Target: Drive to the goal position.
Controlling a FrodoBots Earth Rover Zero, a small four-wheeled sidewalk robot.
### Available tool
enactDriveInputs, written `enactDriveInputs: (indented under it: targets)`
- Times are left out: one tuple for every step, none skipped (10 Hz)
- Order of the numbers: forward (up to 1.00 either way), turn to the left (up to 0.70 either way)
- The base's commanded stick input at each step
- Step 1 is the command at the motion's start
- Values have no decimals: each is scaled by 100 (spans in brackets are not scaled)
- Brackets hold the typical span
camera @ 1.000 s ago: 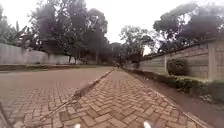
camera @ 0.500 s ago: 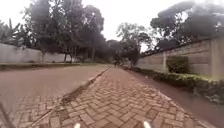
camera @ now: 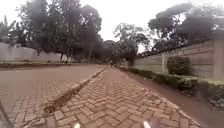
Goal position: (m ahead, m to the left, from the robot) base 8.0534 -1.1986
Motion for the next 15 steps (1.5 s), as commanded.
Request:
enactDriveInputs:
  targets:
    - [70, 0]
    - [70, 0]
    - [70, 0]
    - [70, 0]
    - [70, 0]
    - [70, 0]
    - [70, 0]
    - [70, 0]
    - [70, 0]
    - [70, 0]
    - [70, 0]
    - [70, 0]
    - [70, 0]
    - [70, 0]
    - [70, 0]
